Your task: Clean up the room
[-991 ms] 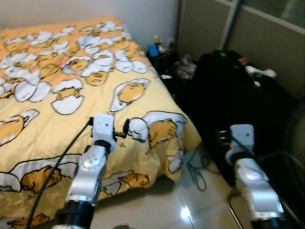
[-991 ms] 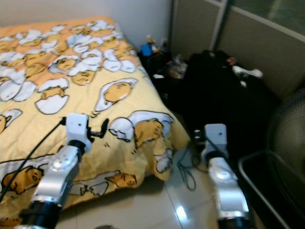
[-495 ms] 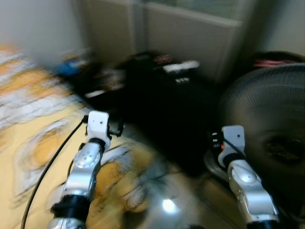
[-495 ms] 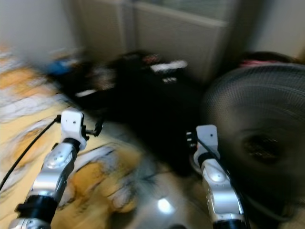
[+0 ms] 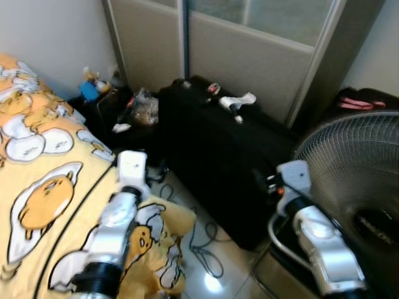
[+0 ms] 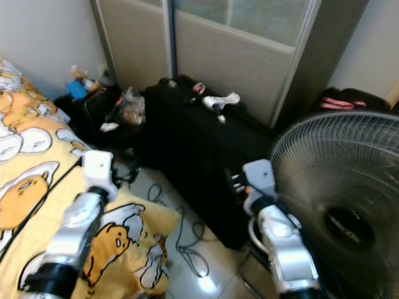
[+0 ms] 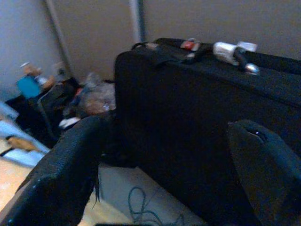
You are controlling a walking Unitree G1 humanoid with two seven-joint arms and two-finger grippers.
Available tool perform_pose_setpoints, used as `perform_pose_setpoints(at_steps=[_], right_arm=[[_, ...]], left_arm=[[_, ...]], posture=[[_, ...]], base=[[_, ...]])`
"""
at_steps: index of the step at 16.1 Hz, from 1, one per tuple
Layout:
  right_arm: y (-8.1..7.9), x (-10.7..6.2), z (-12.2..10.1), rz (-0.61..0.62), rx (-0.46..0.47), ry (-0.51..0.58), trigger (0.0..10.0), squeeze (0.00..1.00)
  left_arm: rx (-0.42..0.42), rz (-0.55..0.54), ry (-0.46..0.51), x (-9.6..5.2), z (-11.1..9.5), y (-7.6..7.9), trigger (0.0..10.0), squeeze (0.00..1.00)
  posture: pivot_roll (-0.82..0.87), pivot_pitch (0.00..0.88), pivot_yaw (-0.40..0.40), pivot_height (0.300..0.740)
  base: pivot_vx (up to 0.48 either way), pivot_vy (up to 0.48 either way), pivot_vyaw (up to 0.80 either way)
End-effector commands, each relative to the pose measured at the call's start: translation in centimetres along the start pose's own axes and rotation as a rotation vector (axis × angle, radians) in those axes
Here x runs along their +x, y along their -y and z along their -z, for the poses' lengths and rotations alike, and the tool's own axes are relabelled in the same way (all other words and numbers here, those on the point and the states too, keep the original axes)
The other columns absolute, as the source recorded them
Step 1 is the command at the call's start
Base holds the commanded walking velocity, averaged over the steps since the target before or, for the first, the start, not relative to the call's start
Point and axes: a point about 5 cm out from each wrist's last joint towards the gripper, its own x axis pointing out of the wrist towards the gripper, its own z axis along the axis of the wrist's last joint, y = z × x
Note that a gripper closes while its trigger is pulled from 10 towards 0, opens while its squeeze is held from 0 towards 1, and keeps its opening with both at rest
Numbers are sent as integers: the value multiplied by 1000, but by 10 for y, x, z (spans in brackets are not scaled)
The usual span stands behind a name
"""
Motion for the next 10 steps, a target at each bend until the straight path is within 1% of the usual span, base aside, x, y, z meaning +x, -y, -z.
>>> perform_pose_setpoints(at_steps=[1, 3, 5, 8, 9, 10], right_arm=[[4, -3, -1, 18, 5, 1, 10000, 0], [3, -3, -1, 13, -5, 3, 10000, 0], [0, -2, -5, -65, -32, 21, 10000, 0], [-2, -1, -9, -150, -51, 31, 10000, 0], [-7, -2, -12, -230, -35, 37, 10000, 0], [-9, -3, -8, -284, -38, 8, 10000, 0]], left_arm=[[-4, 31, 25, 5, -7, 6, 10000, 753], [-3, 34, 24, 7, -8, 6, 10000, 753], [19, -26, -1, 8, -6, 1, 10000, 729], [16, -46, -19, 2, 1, -3, 10000, 718], [13, -59, -34, -1, 4, -6, 10000, 722], [11, -49, -45, -2, 6, -6, 10000, 729]], posture=[[-120, 0, 49, 740], [-124, 0, 57, 740], [-121, 0, 57, 740], [-109, 0, 43, 740], [-101, 0, 36, 740], [-96, 0, 32, 740]], base=[[330, 0, -775], [343, 0, -775], [0, 0, 0], [0, 0, 0], [0, 0, 0], [0, 0, 0]])
